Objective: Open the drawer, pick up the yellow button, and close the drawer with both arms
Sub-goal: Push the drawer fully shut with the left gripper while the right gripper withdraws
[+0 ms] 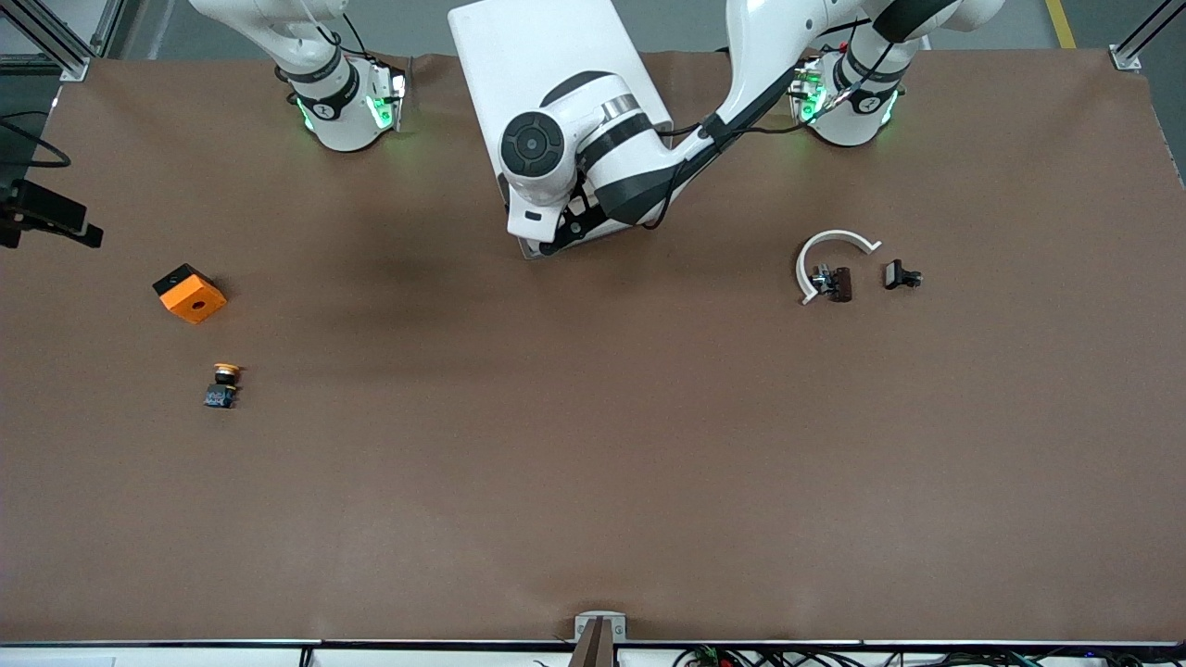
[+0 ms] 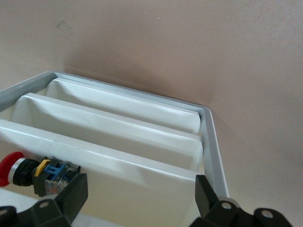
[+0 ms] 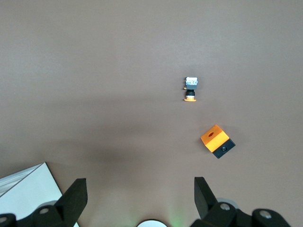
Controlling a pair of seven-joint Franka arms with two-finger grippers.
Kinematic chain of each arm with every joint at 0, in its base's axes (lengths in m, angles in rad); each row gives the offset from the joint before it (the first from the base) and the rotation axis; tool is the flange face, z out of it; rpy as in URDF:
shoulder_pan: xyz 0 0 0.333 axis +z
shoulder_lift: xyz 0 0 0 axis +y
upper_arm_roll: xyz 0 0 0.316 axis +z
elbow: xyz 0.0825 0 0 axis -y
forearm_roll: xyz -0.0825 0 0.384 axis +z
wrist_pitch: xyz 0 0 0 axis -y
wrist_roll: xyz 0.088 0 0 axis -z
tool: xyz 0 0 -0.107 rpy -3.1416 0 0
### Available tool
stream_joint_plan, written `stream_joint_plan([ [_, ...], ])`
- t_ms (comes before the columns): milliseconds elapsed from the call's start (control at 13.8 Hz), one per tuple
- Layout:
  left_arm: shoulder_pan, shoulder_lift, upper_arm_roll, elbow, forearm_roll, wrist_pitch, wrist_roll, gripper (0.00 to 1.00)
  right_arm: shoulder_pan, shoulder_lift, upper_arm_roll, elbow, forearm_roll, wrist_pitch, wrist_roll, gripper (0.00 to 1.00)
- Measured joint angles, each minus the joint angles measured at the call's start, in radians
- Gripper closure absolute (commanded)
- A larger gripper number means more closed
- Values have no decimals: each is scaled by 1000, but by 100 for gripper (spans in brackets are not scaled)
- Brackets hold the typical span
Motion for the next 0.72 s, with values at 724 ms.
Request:
stream_joint_plan([
  [724, 3, 0, 31, 6, -21, 1, -12, 0, 21, -215, 3, -255, -6, 106, 0, 0],
])
